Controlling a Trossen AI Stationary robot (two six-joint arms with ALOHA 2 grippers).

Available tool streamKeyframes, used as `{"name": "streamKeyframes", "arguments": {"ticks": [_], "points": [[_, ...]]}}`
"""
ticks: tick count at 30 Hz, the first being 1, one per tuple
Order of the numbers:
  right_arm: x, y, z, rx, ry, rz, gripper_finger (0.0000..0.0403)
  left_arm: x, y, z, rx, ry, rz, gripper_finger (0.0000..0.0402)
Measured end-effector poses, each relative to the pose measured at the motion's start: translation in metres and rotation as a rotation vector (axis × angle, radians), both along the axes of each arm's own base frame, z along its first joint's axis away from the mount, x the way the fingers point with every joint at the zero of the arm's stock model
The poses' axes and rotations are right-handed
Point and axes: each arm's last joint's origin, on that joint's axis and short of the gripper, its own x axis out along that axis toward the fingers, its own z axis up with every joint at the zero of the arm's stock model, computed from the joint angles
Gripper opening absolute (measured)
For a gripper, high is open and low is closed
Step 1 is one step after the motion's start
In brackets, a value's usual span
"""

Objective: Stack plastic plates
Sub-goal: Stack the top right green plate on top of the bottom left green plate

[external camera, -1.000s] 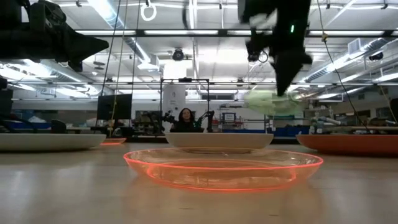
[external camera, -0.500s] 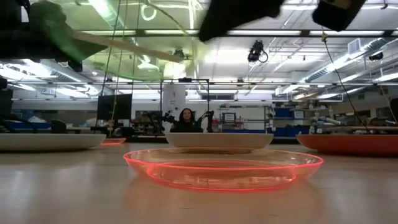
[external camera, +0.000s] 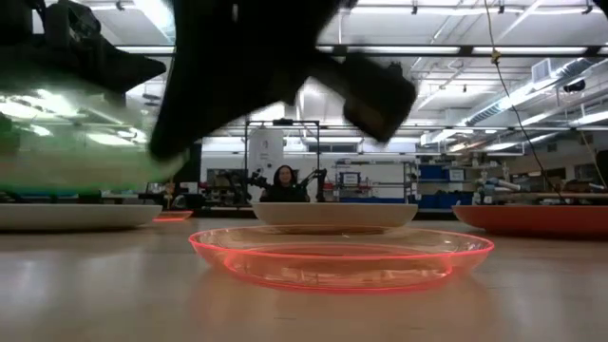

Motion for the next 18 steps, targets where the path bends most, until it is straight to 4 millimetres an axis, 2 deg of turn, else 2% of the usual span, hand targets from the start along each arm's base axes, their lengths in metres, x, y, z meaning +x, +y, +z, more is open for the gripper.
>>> {"name": "streamKeyframes", "arguments": {"ticks": [5, 13, 18], "points": [[0.011, -0.018, -0.021, -0.046, 0.026, -0.034, 0.0006, 0.0, 0.0, 0.0, 0.0, 0.0, 0.0, 0.002], [0.017, -0.033, -0.022, -0.052, 0.031, -0.047, 0.0013, 0.0, 0.0, 0.0, 0.0, 0.001, 0.0, 0.002], [0.017, -0.036, -0.033, -0.081, 0.055, -0.016, 0.0015, 0.0, 0.0, 0.0, 0.0, 0.0, 0.0, 0.002]]}}
